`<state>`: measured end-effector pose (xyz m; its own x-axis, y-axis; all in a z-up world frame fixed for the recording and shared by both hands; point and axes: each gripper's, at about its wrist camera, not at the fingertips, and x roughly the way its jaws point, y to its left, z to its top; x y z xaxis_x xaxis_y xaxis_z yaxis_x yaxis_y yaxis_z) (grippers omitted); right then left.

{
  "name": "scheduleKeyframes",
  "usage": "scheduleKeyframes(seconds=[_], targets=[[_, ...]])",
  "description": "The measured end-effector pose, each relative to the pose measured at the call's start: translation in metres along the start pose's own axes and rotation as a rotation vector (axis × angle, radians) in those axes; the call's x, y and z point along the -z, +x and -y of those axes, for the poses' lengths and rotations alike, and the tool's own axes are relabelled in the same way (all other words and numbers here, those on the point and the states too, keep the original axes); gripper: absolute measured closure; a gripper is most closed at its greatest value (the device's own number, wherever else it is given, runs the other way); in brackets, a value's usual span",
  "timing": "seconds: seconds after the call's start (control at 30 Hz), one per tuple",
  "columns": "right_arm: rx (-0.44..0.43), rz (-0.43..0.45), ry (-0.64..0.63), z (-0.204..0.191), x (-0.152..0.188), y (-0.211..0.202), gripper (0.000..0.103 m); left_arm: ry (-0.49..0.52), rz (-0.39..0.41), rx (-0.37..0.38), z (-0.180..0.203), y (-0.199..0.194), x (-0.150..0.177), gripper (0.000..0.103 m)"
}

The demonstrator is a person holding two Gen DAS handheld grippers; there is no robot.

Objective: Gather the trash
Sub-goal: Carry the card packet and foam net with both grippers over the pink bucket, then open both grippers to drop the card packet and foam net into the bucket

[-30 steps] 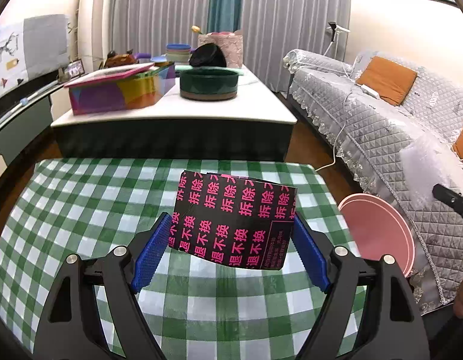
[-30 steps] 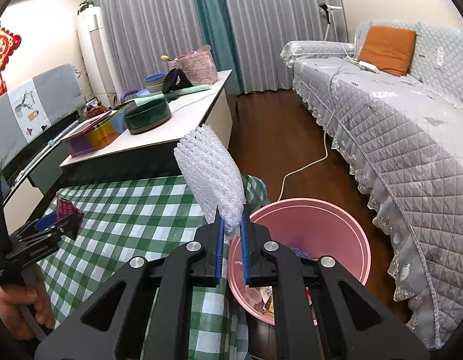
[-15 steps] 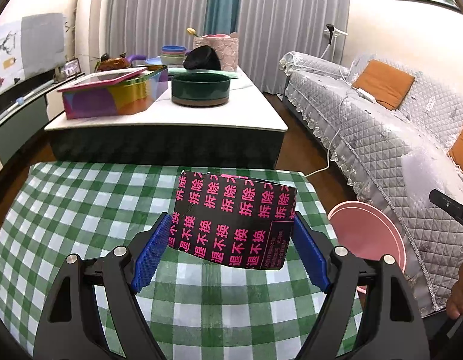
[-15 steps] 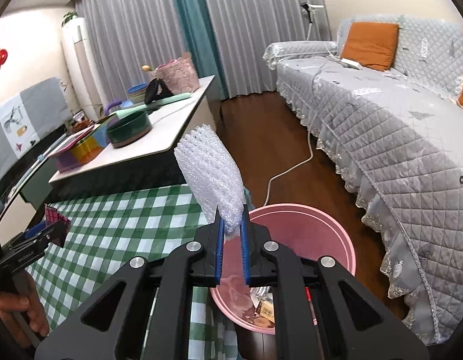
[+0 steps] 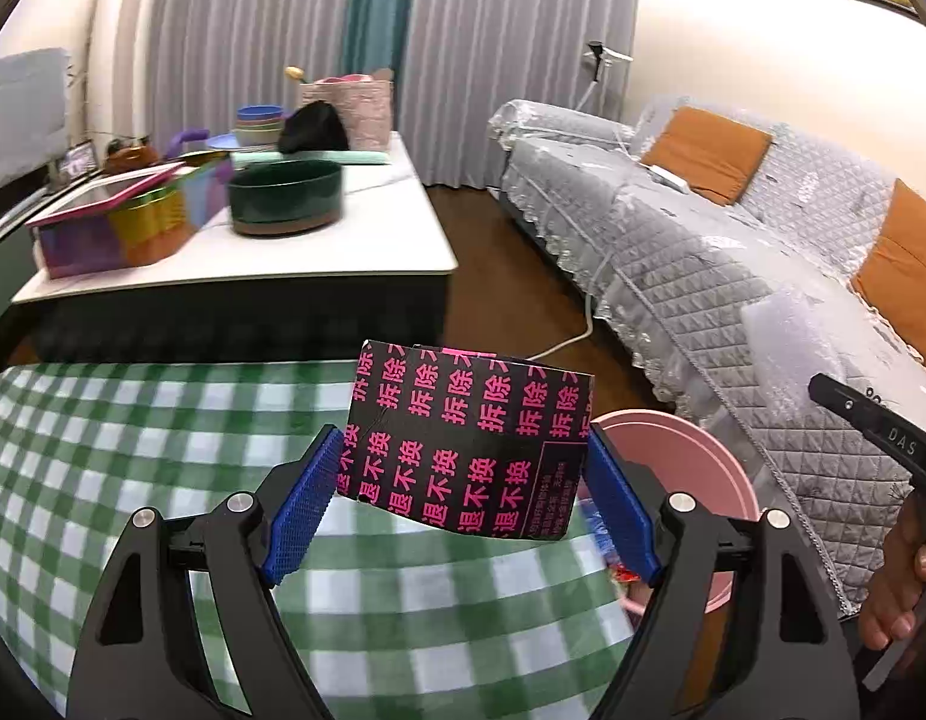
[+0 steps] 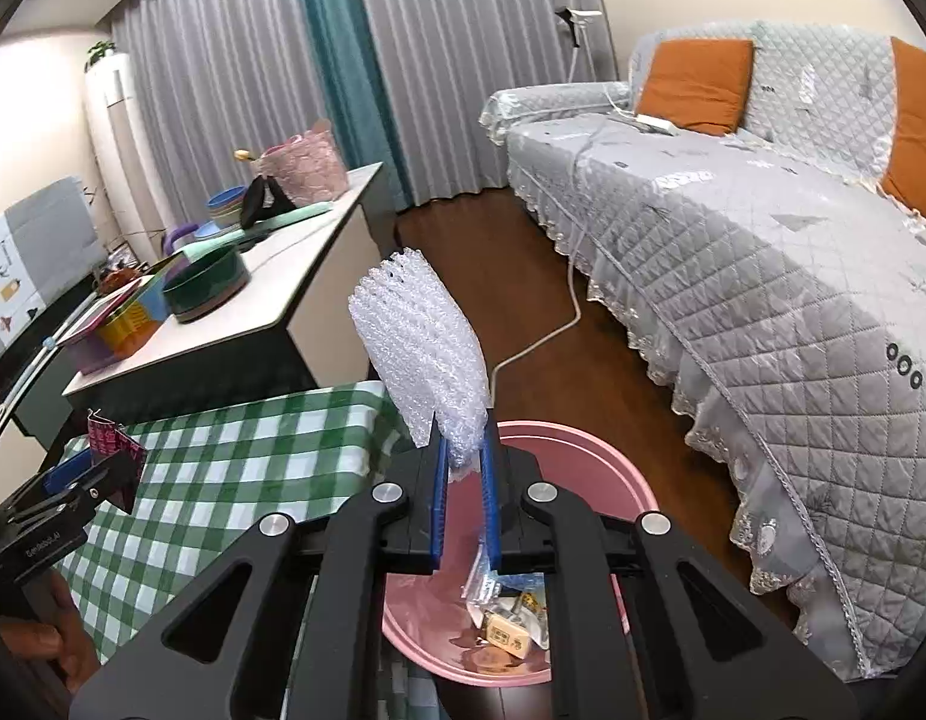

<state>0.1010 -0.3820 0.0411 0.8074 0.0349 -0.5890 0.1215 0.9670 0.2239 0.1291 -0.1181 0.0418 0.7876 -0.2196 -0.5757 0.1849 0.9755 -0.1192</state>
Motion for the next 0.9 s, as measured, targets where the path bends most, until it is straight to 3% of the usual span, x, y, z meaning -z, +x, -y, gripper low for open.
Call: scheduleKeyframes(seconds=[0.6, 0.8, 0.9], targets=[[0.081, -0.043, 0.039, 0.040, 0.001, 0.026, 0.093, 0.141, -0.045, 0.148, 0.097, 0.071, 0.000, 0.026], [0.092, -0.055, 0.041, 0.048, 0.002, 0.030, 0.092, 0.165, -0.075, 0.175, 0.110, 0.086, 0.011, 0.026], [0.095, -0.063, 0.037, 0.049, 0.003, 0.032, 0.087, 0.171, -0.091, 0.204, 0.115, 0.090, 0.014, 0.025]])
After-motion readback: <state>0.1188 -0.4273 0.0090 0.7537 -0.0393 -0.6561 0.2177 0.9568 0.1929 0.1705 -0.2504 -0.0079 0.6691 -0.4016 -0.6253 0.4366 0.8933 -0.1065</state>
